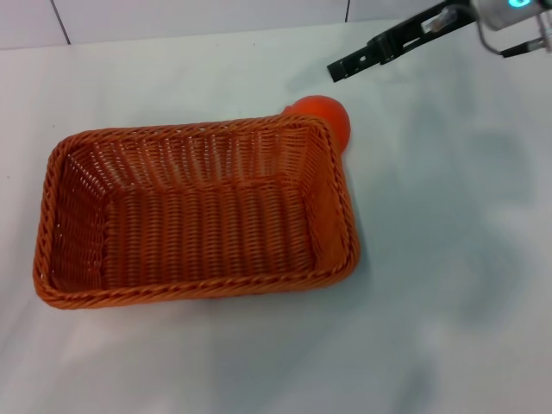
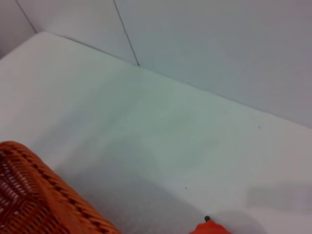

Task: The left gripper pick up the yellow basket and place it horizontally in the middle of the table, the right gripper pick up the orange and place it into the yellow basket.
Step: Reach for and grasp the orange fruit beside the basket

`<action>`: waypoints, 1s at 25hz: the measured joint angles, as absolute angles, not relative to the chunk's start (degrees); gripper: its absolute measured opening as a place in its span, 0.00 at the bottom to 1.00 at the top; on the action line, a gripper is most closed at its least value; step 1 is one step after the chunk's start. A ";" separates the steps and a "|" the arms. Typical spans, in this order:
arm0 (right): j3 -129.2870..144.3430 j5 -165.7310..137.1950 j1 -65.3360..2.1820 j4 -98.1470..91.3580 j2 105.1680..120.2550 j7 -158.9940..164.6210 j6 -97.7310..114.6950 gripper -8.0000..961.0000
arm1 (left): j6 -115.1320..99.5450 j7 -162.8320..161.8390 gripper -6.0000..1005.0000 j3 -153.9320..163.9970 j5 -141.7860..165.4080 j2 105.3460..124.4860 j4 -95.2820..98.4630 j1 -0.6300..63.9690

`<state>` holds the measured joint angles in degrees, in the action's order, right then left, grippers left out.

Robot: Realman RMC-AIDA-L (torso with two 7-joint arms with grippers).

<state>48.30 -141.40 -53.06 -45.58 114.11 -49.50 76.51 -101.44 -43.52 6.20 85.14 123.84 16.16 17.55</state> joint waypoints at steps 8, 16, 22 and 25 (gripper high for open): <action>51.80 -141.57 -53.26 -42.13 116.74 -46.89 69.85 0.97 | -101.20 -43.73 0.57 7.51 85.20 123.83 15.16 17.49; 53.70 -141.75 -53.98 -37.87 117.62 -46.14 64.09 0.97 | -100.91 -43.67 0.57 7.67 85.21 123.87 14.77 17.45; 53.78 -141.81 -54.62 -35.51 117.85 -46.10 61.35 0.97 | -100.81 -43.64 0.57 7.64 85.26 123.78 14.08 17.40; 53.83 -141.82 -54.65 -34.50 117.92 -46.08 60.05 0.97 | -100.80 -43.63 0.57 7.64 85.26 123.80 14.03 17.40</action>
<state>53.83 -141.82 -54.65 -34.50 117.92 -46.08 60.05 -100.80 -43.63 7.64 85.26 123.80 14.03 17.40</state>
